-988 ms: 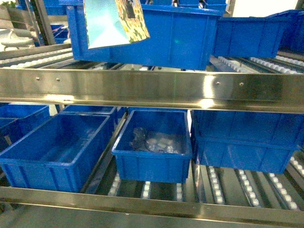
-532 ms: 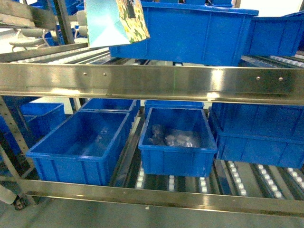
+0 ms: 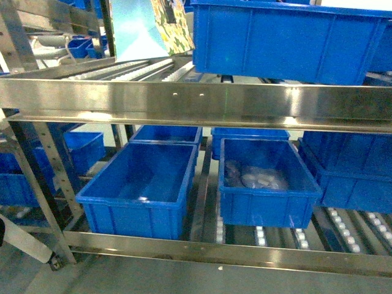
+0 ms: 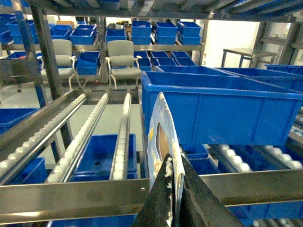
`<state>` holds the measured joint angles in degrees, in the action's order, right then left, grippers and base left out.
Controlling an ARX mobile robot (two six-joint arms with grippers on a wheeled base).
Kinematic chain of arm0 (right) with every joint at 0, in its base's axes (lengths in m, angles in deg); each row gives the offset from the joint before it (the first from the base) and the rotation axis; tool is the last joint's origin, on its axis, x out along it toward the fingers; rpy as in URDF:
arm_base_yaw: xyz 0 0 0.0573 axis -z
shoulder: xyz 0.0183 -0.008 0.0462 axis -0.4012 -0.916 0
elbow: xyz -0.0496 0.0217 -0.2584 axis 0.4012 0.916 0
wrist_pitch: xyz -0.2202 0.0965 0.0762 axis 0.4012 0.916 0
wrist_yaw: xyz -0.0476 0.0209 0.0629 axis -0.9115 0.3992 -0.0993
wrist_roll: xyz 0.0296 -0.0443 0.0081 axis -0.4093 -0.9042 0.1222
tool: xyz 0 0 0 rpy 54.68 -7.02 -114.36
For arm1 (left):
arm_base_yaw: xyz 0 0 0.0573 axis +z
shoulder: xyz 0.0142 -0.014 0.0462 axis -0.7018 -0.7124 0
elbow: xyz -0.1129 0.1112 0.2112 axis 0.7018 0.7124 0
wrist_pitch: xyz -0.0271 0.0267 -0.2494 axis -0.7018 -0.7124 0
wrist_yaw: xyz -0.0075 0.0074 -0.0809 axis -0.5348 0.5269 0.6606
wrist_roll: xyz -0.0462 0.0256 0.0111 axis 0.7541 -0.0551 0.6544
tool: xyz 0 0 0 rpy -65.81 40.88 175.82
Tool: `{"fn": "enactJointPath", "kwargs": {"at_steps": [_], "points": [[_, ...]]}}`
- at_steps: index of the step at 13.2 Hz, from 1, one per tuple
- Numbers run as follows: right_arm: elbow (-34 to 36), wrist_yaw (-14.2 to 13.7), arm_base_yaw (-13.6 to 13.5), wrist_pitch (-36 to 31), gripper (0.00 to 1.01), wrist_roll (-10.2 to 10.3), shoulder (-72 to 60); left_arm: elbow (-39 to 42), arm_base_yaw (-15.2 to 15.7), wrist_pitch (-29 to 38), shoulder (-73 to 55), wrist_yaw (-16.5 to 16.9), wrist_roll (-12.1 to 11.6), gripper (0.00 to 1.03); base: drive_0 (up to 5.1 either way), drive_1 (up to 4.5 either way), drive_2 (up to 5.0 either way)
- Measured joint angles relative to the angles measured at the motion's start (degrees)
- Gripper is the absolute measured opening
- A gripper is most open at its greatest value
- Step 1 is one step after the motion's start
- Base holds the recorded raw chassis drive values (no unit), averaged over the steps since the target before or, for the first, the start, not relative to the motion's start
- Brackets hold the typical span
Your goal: Move flower gift bag to table near conveyor
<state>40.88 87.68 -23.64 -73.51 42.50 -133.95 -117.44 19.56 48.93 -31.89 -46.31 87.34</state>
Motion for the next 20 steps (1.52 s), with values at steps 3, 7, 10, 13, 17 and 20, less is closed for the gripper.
{"fn": "enactJointPath", "kwargs": {"at_steps": [3, 7, 10, 13, 17, 20], "points": [[0.0, 0.0, 0.0, 0.0, 0.02, 0.0, 0.0, 0.0, 0.0, 0.0, 0.0, -0.1, 0.0, 0.02, -5.1, 2.39, 2.4], [0.0, 0.0, 0.0, 0.1, 0.02, 0.0, 0.0, 0.0, 0.0, 0.0, 0.0, 0.0, 0.0, 0.02, -4.9, 2.48, 2.5], [0.0, 0.0, 0.0, 0.2, 0.02, 0.0, -0.1, 0.0, 0.0, -0.2, 0.0, 0.0, -0.1, 0.02, -4.9, 2.46, 2.5], [0.0, 0.0, 0.0, 0.3, 0.02, 0.0, 0.0, 0.0, 0.0, -0.1, 0.1, 0.0, -0.1, 0.02, -5.0, 2.39, 2.4], [0.0, 0.0, 0.0, 0.1, 0.02, 0.0, 0.0, 0.0, 0.0, 0.0, 0.1, 0.0, -0.1, 0.02, -5.0, 2.4, 2.4], [0.0, 0.0, 0.0, 0.0, 0.02, 0.0, 0.0, 0.0, 0.0, 0.0, 0.1, 0.0, -0.2, 0.02, -5.1, 2.34, 2.3]]}}
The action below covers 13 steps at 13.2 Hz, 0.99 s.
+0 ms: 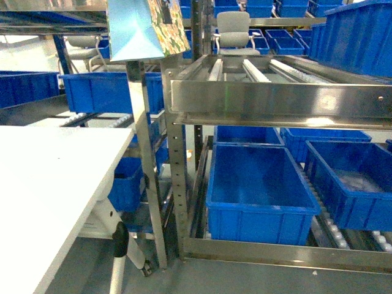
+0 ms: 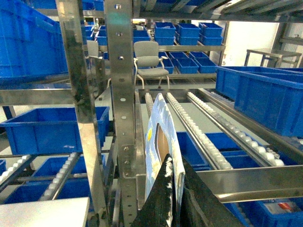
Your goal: Move flower gift bag to table near conveyor
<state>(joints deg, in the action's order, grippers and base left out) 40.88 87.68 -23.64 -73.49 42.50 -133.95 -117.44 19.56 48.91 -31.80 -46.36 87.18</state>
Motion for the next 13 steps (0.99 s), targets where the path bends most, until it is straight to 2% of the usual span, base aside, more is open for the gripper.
{"fn": "enactJointPath", "kwargs": {"at_steps": [13], "points": [[0.0, 0.0, 0.0, 0.2, 0.02, 0.0, 0.0, 0.0, 0.0, -0.1, 0.0, -0.1, 0.0, 0.02, -5.0, 2.46, 2.5]]}}
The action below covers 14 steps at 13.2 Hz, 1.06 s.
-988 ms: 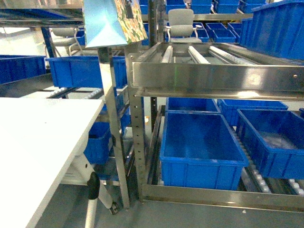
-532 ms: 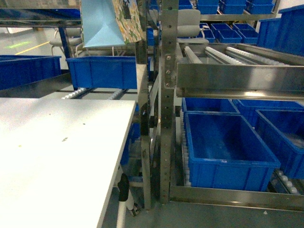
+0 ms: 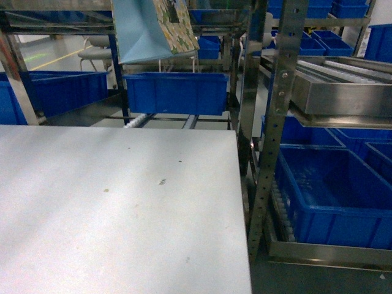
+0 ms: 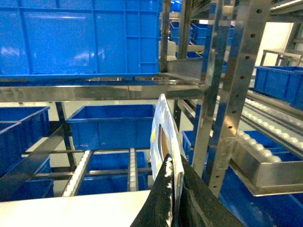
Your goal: Move flower gift bag to table near conveyor
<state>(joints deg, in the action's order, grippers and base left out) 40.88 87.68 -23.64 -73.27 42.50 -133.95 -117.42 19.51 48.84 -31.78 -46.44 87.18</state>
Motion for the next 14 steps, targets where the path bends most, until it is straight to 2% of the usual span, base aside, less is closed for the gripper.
{"fn": "enactJointPath", "kwargs": {"at_steps": [11, 14], "points": [[0.0, 0.0, 0.0, -0.2, 0.02, 0.0, 0.0, 0.0, 0.0, 0.0, 0.0, 0.0, 0.0, 0.02, -5.0, 2.43, 2.4], [0.0, 0.0, 0.0, 0.0, 0.02, 0.0, -0.1, 0.0, 0.0, 0.0, 0.0, 0.0, 0.0, 0.02, -4.6, 3.86, 1.0]]}}
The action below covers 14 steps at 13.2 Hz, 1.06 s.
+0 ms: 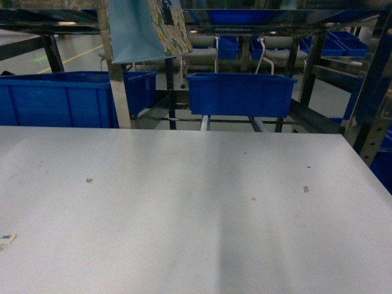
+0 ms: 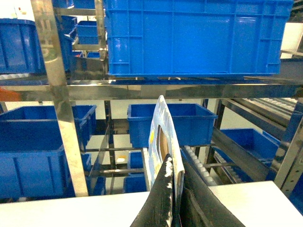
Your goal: Move flower gift bag to table near conveyor
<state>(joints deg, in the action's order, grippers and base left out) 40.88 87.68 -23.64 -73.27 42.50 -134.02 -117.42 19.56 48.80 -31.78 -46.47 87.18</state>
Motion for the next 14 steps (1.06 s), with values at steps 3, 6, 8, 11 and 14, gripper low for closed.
{"fn": "enactJointPath", "kwargs": {"at_steps": [3, 6, 8, 11, 14], "points": [[0.0, 0.0, 0.0, -0.2, 0.02, 0.0, 0.0, 0.0, 0.0, 0.1, 0.0, 0.0, 0.0, 0.02, -4.6, 3.94, 1.0], [0.0, 0.0, 0.0, -0.3, 0.02, 0.0, 0.1, 0.0, 0.0, 0.2, 0.0, 0.0, 0.0, 0.02, -4.6, 3.83, 1.0], [0.0, 0.3, -0.1, -0.3, 0.02, 0.0, 0.1, 0.0, 0.6, 0.1, 0.0, -0.1, 0.0, 0.02, 0.0, 0.0, 0.0], [0.0, 0.2, 0.0, -0.2, 0.02, 0.0, 0.0, 0.0, 0.2, 0.2, 0.0, -0.4, 0.0, 0.02, 0.0, 0.0, 0.0], [0.4, 0.0, -0.1, -3.1, 0.02, -0.5, -1.0, 0.0, -0.1, 0.1, 0.0, 0.2, 0.0, 0.02, 0.0, 0.0, 0.0]]}}
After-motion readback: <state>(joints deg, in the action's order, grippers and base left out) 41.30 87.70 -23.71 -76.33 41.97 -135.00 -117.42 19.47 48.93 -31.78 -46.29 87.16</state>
